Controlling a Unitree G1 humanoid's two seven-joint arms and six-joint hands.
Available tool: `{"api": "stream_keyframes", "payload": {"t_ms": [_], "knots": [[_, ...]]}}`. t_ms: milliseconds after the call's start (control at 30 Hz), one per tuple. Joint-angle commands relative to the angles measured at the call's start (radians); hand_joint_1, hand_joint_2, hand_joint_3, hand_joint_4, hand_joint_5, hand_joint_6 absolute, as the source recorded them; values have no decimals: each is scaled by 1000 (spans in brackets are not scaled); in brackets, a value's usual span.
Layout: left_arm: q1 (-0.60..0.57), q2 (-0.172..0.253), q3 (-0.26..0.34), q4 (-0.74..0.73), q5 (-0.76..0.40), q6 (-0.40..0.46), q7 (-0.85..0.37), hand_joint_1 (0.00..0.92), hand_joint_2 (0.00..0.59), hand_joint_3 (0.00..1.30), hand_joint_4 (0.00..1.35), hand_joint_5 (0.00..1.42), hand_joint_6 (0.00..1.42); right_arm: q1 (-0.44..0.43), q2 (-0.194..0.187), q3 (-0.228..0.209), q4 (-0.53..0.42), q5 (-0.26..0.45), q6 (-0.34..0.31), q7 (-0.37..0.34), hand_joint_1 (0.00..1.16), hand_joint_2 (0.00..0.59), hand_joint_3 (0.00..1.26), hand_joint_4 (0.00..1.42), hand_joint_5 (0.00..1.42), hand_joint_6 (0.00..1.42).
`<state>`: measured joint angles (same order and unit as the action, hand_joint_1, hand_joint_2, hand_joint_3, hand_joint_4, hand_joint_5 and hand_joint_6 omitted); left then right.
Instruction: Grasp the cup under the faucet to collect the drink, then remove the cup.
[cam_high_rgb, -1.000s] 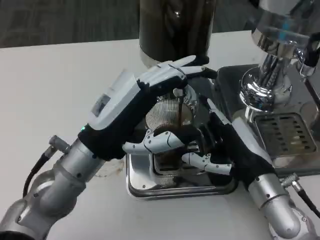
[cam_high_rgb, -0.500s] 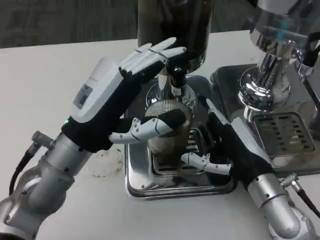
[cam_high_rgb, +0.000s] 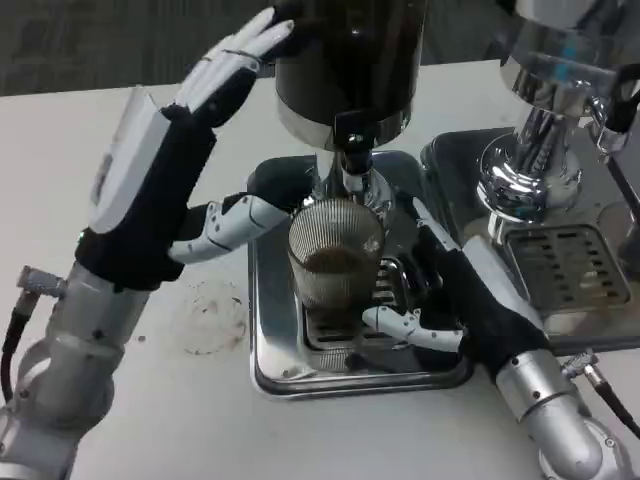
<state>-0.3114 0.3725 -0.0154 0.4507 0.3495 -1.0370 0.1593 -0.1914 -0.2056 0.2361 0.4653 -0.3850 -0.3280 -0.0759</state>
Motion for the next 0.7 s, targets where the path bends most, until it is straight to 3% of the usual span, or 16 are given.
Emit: {"api": "stream_keyframes", "payload": {"t_ms": [33, 400, 700], "knots": [[17, -6, 41, -19, -35, -7, 14, 0, 169, 206, 59, 217, 112, 22, 6, 3, -23, 8, -10, 7, 610, 191, 0, 0, 0, 32], [78, 1, 127, 36, -19, 56, 51, 0, 171, 179, 19, 173, 76, 61, 0, -8, -93, 8, 7, 10, 605, 193, 0, 0, 0, 31], [141, 30, 116, 134, 62, 118, 96, 0, 166, 118, 0, 133, 28, 99, 0, -20, -159, 16, 20, 20, 605, 193, 0, 0, 0, 31]]}}
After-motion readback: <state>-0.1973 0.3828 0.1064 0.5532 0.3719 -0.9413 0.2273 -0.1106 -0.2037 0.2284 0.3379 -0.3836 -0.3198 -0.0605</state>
